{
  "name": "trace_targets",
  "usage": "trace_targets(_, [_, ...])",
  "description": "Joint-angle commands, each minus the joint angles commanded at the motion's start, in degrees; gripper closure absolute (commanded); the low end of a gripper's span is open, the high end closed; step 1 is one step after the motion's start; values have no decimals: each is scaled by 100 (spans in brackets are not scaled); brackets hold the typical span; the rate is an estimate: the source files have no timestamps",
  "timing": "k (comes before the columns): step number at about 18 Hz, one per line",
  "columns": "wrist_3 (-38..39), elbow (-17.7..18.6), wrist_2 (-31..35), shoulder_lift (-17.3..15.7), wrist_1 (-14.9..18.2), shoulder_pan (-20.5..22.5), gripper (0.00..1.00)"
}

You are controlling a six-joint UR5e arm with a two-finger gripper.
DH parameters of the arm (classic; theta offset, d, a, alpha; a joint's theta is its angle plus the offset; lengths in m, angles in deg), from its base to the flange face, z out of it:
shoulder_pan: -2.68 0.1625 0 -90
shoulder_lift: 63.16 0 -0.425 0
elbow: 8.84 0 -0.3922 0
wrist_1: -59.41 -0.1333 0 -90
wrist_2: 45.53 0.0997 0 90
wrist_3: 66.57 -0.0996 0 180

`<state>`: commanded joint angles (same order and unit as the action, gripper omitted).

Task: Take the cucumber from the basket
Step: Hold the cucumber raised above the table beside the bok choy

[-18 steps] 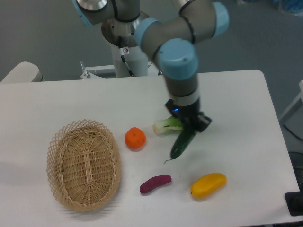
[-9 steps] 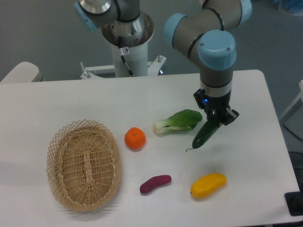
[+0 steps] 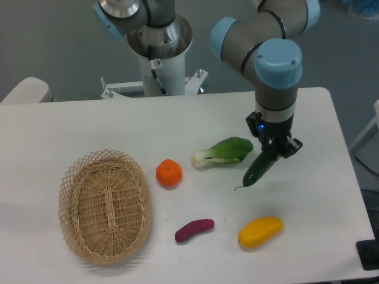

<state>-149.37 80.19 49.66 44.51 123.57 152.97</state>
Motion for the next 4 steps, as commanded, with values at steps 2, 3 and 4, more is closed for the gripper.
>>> trace_targets(2, [18, 0, -9, 9, 0, -9, 60])
trace_targets(3, [18, -9, -9, 17, 0, -9, 60])
trace_targets(4, [18, 0, -9, 18, 0, -9, 60])
